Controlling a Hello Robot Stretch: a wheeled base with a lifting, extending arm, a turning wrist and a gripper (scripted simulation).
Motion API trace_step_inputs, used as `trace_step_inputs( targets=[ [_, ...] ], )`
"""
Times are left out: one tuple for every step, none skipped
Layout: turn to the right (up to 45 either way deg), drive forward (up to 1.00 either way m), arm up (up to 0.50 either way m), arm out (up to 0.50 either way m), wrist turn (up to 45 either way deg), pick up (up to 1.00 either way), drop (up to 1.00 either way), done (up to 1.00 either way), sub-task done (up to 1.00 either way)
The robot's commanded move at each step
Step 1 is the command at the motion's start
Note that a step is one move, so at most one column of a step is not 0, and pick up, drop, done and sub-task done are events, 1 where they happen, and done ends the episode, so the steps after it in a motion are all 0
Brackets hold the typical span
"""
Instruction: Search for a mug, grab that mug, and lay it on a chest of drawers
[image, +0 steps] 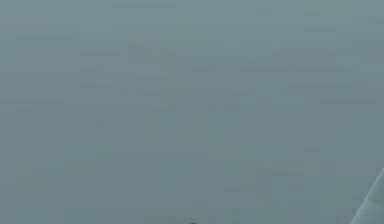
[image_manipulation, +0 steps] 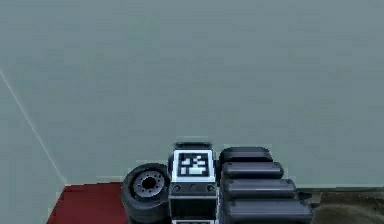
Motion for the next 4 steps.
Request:
trace_step_inputs(
  targets=[
    [0.0,0.0,0.0,0.24,0.0,0.0,0.0,0.0,0.0],
    [0.0,0.0,0.0,0.0,45.0,0.0,0.0,0.0,0.0],
    [0.0,0.0,0.0,0.0,24.0,0.0,0.0,0.0,0.0],
    [0.0,0.0,-0.32,0.0,0.0,0.0,0.0,0.0,0.0]
  ],
)
